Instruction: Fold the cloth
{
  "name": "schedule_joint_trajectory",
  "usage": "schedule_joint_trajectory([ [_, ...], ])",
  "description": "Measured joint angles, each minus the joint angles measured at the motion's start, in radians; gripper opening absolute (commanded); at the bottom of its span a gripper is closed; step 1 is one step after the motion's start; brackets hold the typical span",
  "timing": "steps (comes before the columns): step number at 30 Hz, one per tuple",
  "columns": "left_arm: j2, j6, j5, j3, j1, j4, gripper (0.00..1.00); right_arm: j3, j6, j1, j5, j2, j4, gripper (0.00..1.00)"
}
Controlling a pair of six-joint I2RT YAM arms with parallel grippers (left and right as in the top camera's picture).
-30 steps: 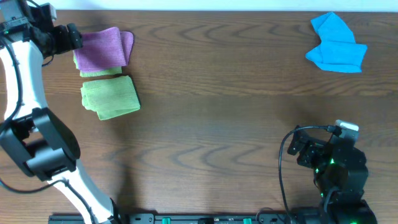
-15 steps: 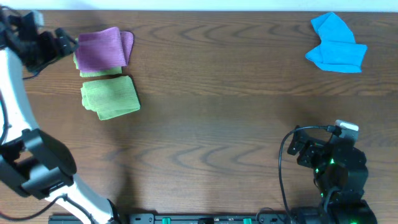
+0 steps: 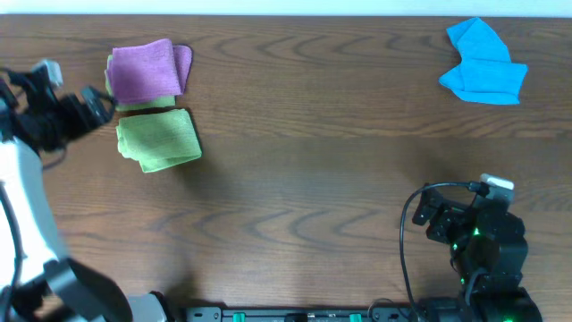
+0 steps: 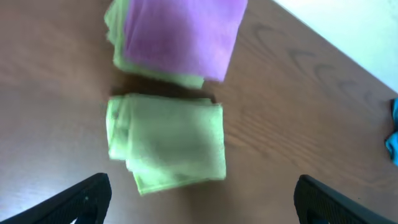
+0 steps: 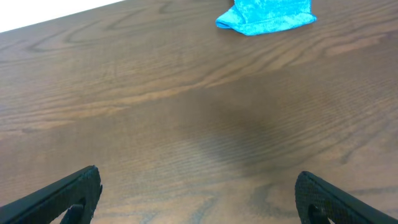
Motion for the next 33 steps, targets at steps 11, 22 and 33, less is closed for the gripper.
schedule_joint_trajectory([
  [11, -0.241, -0.055, -0.045, -0.378, 0.028, 0.112, 0.95, 0.0, 0.0, 0.0, 0.0, 0.0, -0.003, 0.99],
  [22, -0.296, -0.071, 0.086, -0.546, 0.235, 0.289, 0.95, 0.0, 0.0, 0.0, 0.0, 0.0, -0.003, 0.99],
  [33, -0.083, -0.08, 0.135, -0.573, 0.262, 0.413, 0.95, 0.0, 0.0, 0.0, 0.0, 0.0, -0.003, 0.99],
])
